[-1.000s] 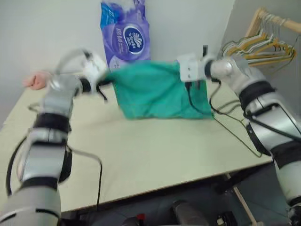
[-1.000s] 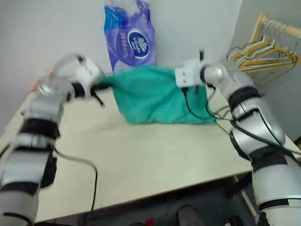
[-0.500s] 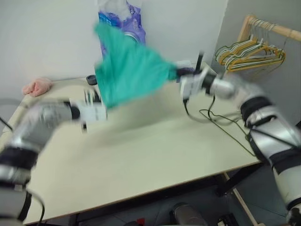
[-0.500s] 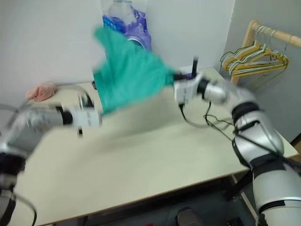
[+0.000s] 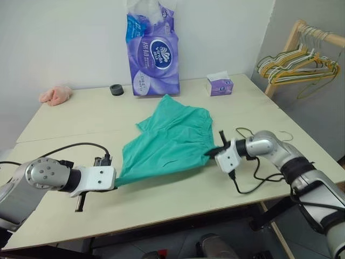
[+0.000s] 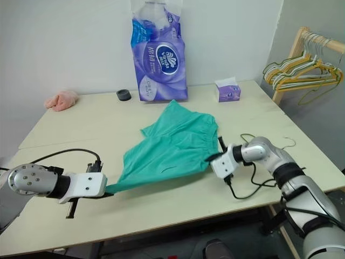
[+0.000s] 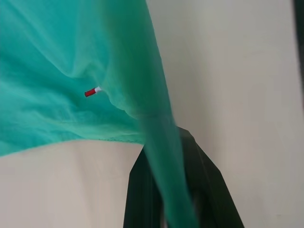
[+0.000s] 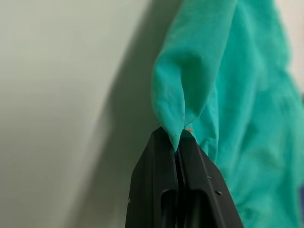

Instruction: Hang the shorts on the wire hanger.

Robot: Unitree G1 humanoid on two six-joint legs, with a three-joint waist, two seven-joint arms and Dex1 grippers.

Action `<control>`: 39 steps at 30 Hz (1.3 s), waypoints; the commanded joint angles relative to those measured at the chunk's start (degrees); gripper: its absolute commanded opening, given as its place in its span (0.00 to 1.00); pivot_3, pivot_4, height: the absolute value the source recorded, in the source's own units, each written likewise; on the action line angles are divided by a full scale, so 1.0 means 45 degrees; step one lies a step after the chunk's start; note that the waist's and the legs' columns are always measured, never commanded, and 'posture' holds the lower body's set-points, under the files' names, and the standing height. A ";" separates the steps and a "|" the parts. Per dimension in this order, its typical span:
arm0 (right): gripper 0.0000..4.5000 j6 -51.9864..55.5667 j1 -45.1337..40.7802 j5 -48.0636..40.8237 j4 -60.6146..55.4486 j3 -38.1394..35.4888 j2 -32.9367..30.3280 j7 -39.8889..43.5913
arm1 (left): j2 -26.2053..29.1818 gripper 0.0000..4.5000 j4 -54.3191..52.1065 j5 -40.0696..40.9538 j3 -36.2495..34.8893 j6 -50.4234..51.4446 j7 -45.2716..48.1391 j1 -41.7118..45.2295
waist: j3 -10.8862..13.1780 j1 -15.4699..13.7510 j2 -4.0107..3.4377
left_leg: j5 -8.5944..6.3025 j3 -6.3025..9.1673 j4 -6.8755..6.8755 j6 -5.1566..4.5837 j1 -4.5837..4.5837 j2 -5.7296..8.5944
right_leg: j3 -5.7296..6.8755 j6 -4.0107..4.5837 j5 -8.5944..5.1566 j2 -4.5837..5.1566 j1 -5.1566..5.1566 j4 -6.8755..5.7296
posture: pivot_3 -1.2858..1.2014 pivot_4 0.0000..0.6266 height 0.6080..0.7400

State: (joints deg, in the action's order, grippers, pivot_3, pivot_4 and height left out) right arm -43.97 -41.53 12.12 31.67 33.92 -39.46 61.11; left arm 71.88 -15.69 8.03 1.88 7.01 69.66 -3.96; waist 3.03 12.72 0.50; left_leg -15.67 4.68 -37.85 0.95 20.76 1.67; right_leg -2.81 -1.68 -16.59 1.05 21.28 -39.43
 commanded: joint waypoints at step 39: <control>0.98 1.1555 0.3093 -0.6239 -0.9396 -0.3616 -0.2387 0.4750 | -0.3240 0.00 -0.2578 0.2961 -0.1355 0.1991 -0.0768 -0.0751 | 0.0034 -0.0395 -0.0045 | -0.0005 0.0021 -0.0001 0.0006 -0.0006 -0.0025 | 0.0064 -0.0018 -0.0062 -0.0003 -0.0031 0.0038 | 0.43 0.01 1.00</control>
State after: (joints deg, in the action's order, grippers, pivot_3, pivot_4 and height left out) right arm 3.51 -25.96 -11.59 -9.17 21.86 -50.53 83.77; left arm 58.42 -26.83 19.26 -1.85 15.69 68.96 -9.27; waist 3.18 10.95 0.30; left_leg -15.69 4.79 -37.88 0.98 20.73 1.56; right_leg -2.51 -1.79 -16.83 1.04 21.09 -39.21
